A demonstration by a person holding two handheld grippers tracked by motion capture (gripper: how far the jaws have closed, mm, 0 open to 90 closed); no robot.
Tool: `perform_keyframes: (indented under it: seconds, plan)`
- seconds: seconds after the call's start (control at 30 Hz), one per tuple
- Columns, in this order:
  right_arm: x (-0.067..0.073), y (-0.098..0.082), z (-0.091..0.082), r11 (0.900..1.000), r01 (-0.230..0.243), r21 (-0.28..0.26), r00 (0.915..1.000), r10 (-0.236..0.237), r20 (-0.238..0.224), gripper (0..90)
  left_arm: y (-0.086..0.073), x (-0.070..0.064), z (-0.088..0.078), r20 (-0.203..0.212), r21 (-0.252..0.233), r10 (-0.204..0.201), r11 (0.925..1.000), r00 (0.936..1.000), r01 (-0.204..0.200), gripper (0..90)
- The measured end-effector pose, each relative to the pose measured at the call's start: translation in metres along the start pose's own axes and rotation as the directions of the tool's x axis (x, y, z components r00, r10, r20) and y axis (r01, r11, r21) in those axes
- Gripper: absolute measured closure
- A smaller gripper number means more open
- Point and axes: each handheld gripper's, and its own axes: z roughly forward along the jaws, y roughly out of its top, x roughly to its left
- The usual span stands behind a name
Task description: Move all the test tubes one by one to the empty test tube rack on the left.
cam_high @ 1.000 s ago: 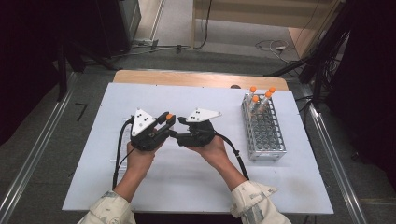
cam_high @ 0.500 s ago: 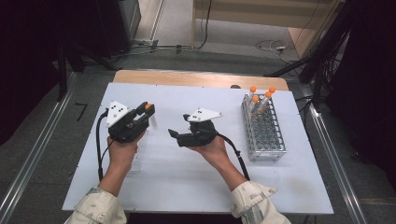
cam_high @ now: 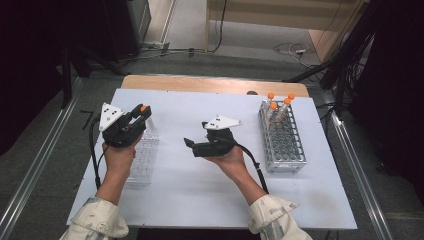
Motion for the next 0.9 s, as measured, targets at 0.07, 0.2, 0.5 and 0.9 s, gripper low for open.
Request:
perform_keyframes:
  seconds: [0.07,0.2,0.5,0.9]
  plan:
    - [0.0,0.0,-0.001,1.0,-0.005,-0.001,1.0,0.005,0.001,15.6,0.0,0.003,0.001,-0.01,0.001,0.0,1.0,0.9999,0.0,70.4]
    - [-0.003,-0.001,-0.002,1.0,-0.009,-0.001,0.9999,0.009,0.006,15.0,-0.002,0.006,0.004,-0.026,0.01,0.015,0.9998,0.9995,-0.015,70.4]
    - [-0.004,-0.002,-0.003,1.0,-0.012,-0.004,0.9998,0.012,0.015,14.7,-0.007,0.009,0.009,-0.026,0.032,0.03,0.999,0.9992,-0.029,70.3]
    - [-0.006,-0.003,-0.005,1.0,-0.018,-0.004,0.9997,0.018,0.018,14.8,-0.021,0.011,0.012,-0.008,0.115,0.038,0.9927,0.9992,-0.037,69.9]
